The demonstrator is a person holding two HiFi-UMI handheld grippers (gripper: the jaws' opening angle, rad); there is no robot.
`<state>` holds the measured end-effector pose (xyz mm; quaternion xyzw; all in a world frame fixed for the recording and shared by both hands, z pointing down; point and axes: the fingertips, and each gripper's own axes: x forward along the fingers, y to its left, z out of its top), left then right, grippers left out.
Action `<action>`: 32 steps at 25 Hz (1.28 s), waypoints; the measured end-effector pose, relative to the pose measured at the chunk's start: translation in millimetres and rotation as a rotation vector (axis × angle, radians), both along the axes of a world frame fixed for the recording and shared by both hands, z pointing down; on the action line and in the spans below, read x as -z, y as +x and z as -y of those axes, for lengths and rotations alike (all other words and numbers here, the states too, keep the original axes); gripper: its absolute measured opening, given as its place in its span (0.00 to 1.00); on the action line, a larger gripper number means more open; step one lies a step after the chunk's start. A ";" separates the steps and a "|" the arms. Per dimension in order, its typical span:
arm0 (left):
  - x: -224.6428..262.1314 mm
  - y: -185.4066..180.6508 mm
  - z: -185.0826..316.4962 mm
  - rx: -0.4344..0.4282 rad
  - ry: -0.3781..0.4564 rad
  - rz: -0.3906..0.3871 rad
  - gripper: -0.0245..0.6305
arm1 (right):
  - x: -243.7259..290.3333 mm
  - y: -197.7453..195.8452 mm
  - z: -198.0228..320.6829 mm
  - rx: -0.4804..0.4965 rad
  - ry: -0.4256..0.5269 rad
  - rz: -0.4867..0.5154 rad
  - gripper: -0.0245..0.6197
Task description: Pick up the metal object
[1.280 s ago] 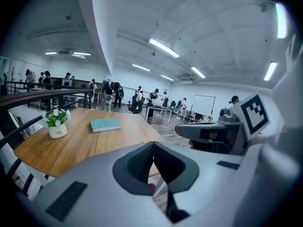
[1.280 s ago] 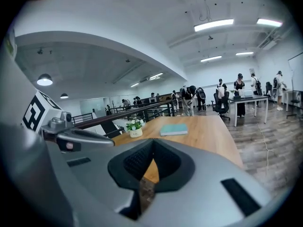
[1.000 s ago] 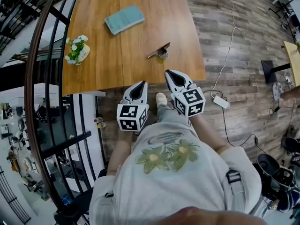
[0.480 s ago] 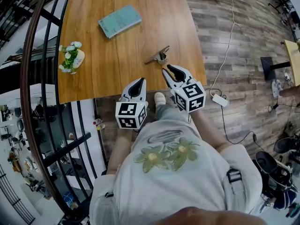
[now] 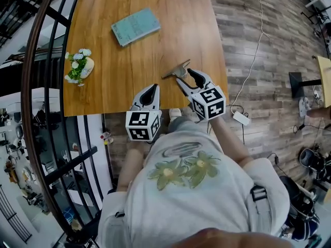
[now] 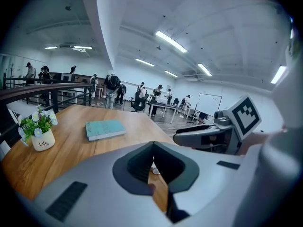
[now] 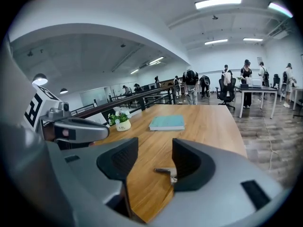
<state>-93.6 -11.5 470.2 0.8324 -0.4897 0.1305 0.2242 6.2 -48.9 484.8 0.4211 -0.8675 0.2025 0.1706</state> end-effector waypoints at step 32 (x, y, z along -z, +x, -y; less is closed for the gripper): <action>-28.1 -3.7 50.9 0.079 -0.047 0.029 0.06 | -90.7 3.3 37.4 0.097 -0.207 -0.123 0.46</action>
